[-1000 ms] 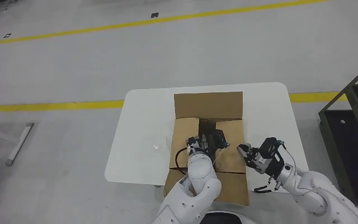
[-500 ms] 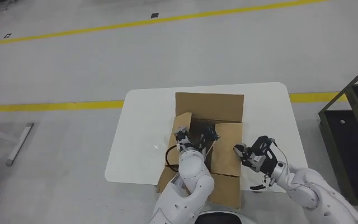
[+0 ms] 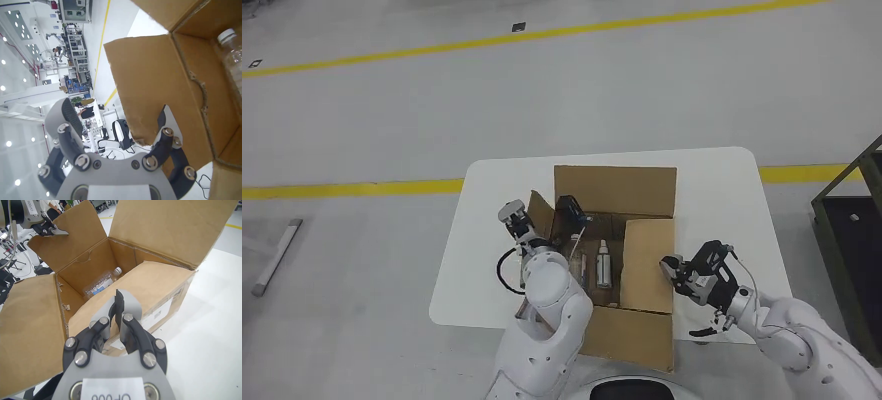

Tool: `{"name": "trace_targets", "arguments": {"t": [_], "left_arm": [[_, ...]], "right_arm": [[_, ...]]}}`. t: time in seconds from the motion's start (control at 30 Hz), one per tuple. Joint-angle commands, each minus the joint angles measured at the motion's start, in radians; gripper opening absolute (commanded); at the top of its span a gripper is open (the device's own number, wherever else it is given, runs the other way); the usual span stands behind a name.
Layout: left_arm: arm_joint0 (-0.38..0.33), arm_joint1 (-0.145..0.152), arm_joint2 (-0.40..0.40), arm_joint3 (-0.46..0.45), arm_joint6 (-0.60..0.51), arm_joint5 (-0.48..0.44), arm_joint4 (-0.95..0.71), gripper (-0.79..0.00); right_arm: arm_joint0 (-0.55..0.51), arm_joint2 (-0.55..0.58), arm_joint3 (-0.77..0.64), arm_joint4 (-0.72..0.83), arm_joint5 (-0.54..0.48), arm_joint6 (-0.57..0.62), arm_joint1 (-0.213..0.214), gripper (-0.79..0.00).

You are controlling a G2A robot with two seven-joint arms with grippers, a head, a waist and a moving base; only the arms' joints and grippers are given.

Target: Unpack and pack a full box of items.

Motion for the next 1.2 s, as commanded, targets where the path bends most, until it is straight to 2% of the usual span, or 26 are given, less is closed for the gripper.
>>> {"name": "trace_targets", "arguments": {"t": [0.0,0.33,0.57,0.8,0.93,1.17], "left_arm": [[-0.002,0.0,-0.021,0.01,0.002,0.006,0.008,0.0],[-0.011,-0.004,-0.1,0.093,0.003,0.03,0.009,0.0],[-0.014,-0.009,-0.115,0.158,0.015,0.047,0.005,0.0],[-0.016,-0.015,-0.125,0.183,0.018,0.052,0.006,0.0],[-0.013,-0.018,-0.121,0.156,0.021,0.043,0.007,0.0],[0.022,-0.027,-0.082,-0.012,0.067,0.03,-0.023,0.0]], "right_arm": [[-0.001,0.001,-0.001,0.0,0.0,0.0,0.0,-0.785],[-0.007,0.009,0.002,0.002,-0.001,0.001,0.001,-0.785],[-0.009,0.012,-0.001,0.003,-0.004,0.004,0.002,-0.785],[-0.012,0.016,-0.004,-0.001,-0.004,0.004,0.002,-0.785],[-0.016,0.026,-0.01,0.005,-0.003,-0.005,0.003,-0.785],[-0.07,0.099,-0.073,0.028,-0.006,-0.059,0.011,-0.785]]}}
